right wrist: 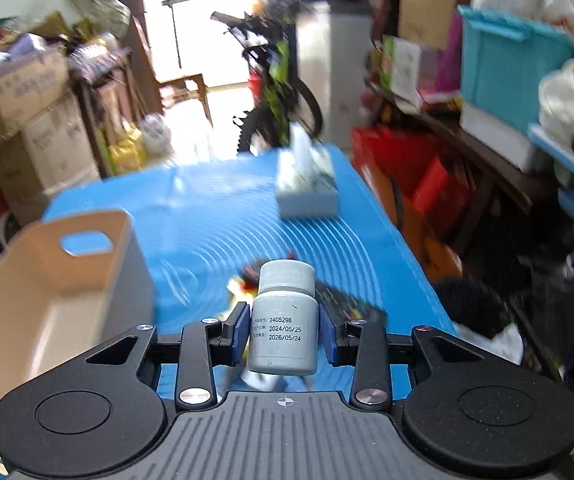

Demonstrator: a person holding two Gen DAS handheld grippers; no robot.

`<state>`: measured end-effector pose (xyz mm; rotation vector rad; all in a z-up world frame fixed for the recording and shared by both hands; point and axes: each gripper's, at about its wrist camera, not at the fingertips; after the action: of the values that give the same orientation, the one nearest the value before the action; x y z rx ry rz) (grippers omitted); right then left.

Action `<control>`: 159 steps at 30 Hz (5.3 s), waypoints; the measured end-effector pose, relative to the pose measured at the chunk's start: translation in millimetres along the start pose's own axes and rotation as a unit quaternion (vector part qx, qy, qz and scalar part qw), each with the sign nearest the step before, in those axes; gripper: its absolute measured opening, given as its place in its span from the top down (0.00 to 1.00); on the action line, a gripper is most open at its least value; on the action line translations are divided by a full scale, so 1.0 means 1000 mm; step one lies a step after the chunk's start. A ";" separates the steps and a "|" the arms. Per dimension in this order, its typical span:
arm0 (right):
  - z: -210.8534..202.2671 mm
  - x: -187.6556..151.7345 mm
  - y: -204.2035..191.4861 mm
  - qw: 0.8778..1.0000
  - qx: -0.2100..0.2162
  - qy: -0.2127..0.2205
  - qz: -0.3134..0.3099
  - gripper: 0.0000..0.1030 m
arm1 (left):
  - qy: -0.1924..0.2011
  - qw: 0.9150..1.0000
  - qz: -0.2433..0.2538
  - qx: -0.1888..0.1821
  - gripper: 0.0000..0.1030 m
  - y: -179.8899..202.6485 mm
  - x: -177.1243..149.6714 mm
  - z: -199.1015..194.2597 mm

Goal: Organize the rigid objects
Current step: 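Close the right gripper on the white pill bottle and lift it, then carry the pill bottle over the basket and open the right gripper, then move the right gripper to the white charger and grasp it, then carry the white charger over the basket and release it inside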

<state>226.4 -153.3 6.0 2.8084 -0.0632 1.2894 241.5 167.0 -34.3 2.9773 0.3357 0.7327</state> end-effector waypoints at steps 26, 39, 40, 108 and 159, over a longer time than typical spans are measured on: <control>0.017 0.007 -0.154 0.982 0.146 -0.032 -0.114 0.57 | 0.006 1.000 0.004 0.002 0.95 0.002 -0.001 -0.002; 0.035 -0.023 -0.180 0.972 0.136 -0.100 -0.163 0.56 | 0.007 1.000 0.002 0.003 0.95 0.003 0.000 -0.003; 0.035 -0.023 -0.182 0.972 0.132 -0.099 -0.168 0.56 | 0.007 1.000 0.002 0.003 0.95 0.002 0.000 -0.003; 0.067 -0.064 -0.039 0.966 0.151 -0.119 -0.171 0.55 | 0.007 1.000 -0.004 0.002 0.95 0.002 -0.001 -0.003; -0.011 0.047 -0.102 0.961 0.165 0.048 -0.215 0.65 | 0.008 1.000 -0.004 0.000 0.95 0.004 -0.002 -0.003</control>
<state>254.4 -51.5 45.8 2.7697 0.7888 1.4225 239.3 162.7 -31.9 2.9693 0.3470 0.7556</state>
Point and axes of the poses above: each gripper's, at about its wrist camera, not at the fingertips, and z roughly the way its jaws point, y to its right, x to its top, and after that the axes turned 8 degrees about -z, right-handed
